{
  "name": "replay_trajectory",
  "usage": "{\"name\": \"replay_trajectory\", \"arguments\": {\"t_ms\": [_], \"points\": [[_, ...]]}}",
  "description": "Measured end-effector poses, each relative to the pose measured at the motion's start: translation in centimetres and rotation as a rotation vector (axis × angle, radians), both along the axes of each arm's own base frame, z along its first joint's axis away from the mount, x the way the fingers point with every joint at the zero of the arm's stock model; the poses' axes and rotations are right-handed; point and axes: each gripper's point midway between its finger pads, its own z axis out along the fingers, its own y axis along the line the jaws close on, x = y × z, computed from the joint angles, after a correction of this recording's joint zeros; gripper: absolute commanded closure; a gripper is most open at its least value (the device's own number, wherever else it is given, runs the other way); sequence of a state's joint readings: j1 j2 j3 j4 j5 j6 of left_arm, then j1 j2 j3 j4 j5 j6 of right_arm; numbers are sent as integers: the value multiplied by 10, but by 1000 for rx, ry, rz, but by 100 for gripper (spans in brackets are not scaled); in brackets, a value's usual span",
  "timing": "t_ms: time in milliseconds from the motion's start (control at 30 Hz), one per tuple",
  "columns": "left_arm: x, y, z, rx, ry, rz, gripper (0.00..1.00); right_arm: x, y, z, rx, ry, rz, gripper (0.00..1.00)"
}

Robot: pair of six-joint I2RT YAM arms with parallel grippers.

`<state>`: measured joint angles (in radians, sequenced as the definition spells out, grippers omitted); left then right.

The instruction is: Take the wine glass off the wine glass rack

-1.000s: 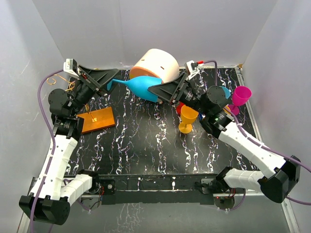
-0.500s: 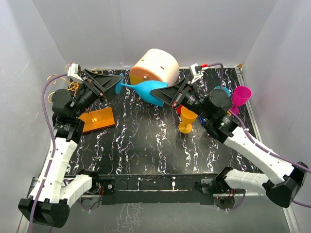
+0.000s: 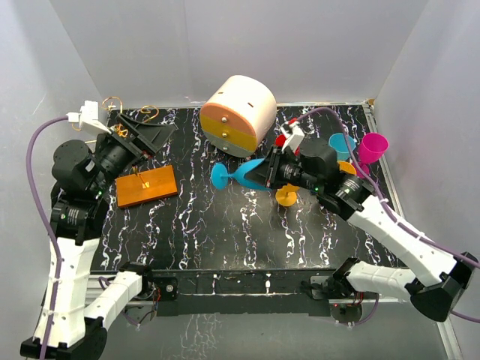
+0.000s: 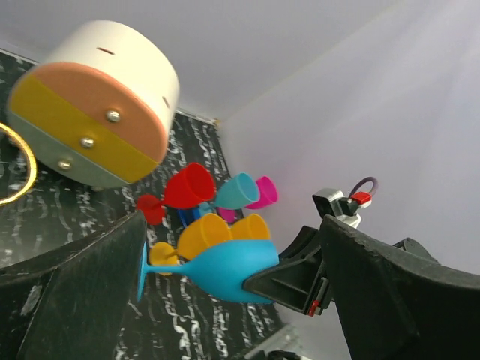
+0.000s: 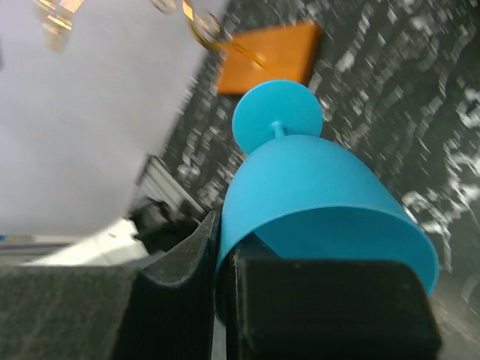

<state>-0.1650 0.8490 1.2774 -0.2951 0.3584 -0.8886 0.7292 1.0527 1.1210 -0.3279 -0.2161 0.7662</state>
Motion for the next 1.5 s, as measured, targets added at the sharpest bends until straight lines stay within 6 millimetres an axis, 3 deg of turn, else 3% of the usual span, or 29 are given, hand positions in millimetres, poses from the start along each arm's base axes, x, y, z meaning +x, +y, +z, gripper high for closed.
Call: {"name": "replay_trajectory", "arguments": {"t_ms": [200,367,600,833,933,1033,1167,1300,1500], "points": [[-7,21,-3,120,-13,99,1,-4,-14,-86,-370,185,48,100],[-4,30,-7,187,-6,141,1,-7,-36,-136,-639,296,14,100],[-1,38,-18,254,25,172,1,-8,-51,-165,-829,331,-37,95],[-4,43,-8,281,1,194,1,-1,-54,-183,-907,353,-67,76],[-6,44,-6,287,-10,194,1,1,-54,-181,-905,347,-71,66],[-7,44,-6,293,-13,190,1,1,-54,-180,-904,345,-75,50],[-7,43,-8,309,-12,181,1,7,-48,-160,-868,314,-82,21],[-9,39,0,330,-31,158,1,16,-38,-109,-756,198,-89,2],[-9,25,16,380,-91,97,1,21,-63,2,-567,-64,-234,2]]}}
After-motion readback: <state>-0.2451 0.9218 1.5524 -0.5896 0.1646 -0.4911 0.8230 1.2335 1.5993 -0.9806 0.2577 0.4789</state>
